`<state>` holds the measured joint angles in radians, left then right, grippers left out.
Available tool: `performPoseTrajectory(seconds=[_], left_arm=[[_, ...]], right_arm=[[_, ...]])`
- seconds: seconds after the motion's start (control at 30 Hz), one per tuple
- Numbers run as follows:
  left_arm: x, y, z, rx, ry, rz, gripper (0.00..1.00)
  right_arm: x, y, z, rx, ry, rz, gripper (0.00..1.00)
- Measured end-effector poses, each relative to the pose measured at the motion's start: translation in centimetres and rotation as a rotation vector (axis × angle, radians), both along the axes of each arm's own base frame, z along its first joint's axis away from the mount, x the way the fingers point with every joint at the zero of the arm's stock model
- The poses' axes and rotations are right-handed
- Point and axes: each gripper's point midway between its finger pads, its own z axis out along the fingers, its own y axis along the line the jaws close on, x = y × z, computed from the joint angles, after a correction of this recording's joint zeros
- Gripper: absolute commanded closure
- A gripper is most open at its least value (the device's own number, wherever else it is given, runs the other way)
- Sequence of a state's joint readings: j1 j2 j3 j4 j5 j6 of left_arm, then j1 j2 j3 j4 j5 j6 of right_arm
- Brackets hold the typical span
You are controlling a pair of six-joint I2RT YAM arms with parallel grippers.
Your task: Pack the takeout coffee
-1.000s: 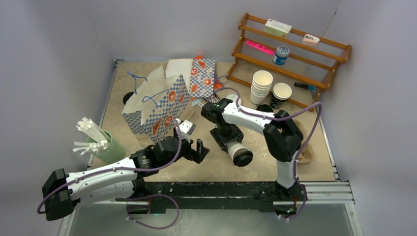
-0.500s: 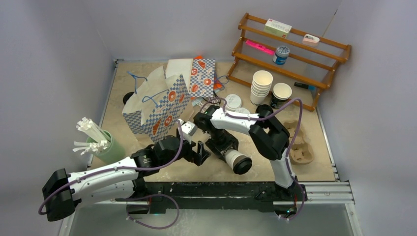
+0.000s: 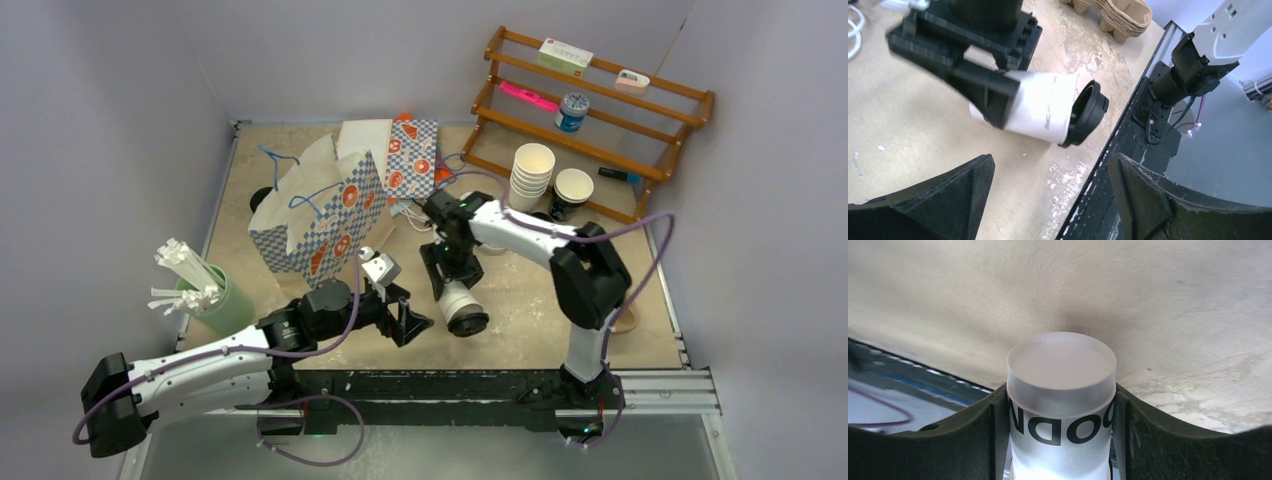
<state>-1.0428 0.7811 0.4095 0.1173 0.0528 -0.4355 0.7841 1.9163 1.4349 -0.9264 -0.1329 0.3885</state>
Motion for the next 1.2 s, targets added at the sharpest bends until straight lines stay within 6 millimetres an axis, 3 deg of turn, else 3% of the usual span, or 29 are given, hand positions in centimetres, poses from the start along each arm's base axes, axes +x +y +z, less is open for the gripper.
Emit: performPoseTrajectory(seconds=[0.13,0.23,0.37,0.6,0.9,1.2], left_arm=[[0.3,0.3,0.6,0.014,-0.067,-0.004,0.15],[1.0,0.2,0.9,0.069,-0.131,0.009,0.15],[1.3,-1.5,2.5,0.134,-0.25,-0.005,0.14],[2.1,-4.5,4.4,0.228,-0.398,-0.045,0.2],[3.6,-6.4,3.5,0.39,-0.452,-0.085,0.27],[4.5,-6.7,1.6,0.559,-0.45,-0.122,0.37]], right_arm=[[2.4,-0.4,2.2,0.174,-0.041,-0.203,0.46],[3.6,0.7,3.8,0.269,-0.072,-0.263,0.46],[3.5,2.6,4.5,0.34,-0.069,-0.268,0.46],[3.3,3.7,5.0,0.394,-0.044,-0.274,0.47],[3.1,4.1,4.9,0.419,-0.029,-0.272,0.47],[3.2,4.6,4.8,0.437,-0.021,-0.266,0.47]])
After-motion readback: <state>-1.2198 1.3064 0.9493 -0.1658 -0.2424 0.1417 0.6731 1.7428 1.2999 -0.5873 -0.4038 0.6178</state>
